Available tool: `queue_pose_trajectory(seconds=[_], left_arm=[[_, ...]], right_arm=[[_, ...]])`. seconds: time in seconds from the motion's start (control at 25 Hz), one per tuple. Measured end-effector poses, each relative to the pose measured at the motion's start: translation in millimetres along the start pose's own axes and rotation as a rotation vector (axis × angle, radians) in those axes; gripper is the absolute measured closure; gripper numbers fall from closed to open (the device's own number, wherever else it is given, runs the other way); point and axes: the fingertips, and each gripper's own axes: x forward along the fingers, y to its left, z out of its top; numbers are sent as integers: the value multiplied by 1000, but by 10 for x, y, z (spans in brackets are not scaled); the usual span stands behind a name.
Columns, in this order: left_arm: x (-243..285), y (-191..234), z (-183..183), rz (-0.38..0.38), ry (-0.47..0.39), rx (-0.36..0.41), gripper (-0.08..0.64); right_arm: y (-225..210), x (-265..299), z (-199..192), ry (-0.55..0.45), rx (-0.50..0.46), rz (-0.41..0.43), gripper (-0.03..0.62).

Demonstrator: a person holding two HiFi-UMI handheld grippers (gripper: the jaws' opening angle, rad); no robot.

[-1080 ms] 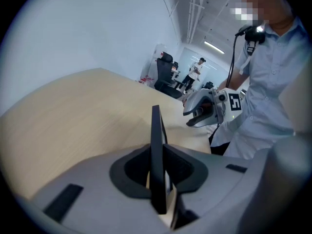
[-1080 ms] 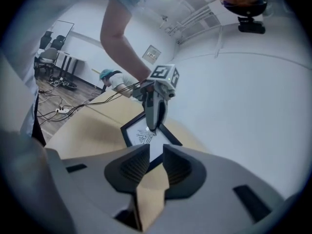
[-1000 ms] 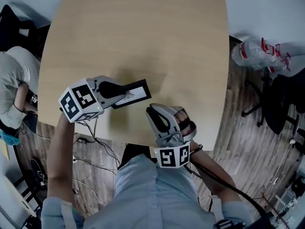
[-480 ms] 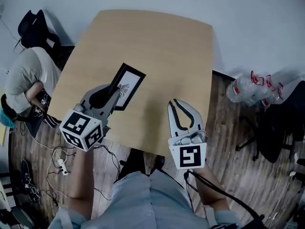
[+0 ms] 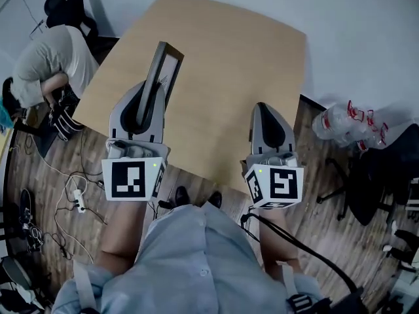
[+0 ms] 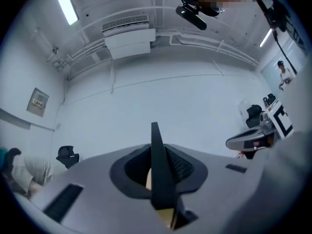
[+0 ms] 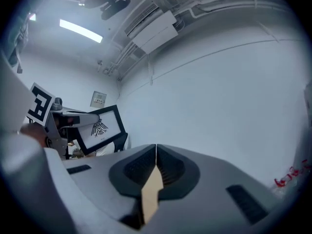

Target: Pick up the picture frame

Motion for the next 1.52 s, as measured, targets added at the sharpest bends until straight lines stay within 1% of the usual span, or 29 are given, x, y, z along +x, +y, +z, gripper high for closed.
queue_pose_trajectory(seconds=[0.16,0.32,0.44,0.84,1.16,1.52], left_arm=[[-124,57,-65,-10,4,-42,494],[-132,29,-91,-35,-1,-86,494],[-119,22,-119,-48,-2,-106,495],[-103,52,-36,-55,-30,-103,495],[-96,51,-34,-66,-25,-113,495],[-124,31,-27,-69,-26,-110,495]], right_arm=[[262,48,26,-8,-32,15,589],[338,70,88,-19,-53,17,589],[375,68,111,-22,-59,16,591],[438,72,216,-43,-90,13,591],[480,38,297,-55,-124,6,592],[519,-5,309,-67,-123,14,592]])
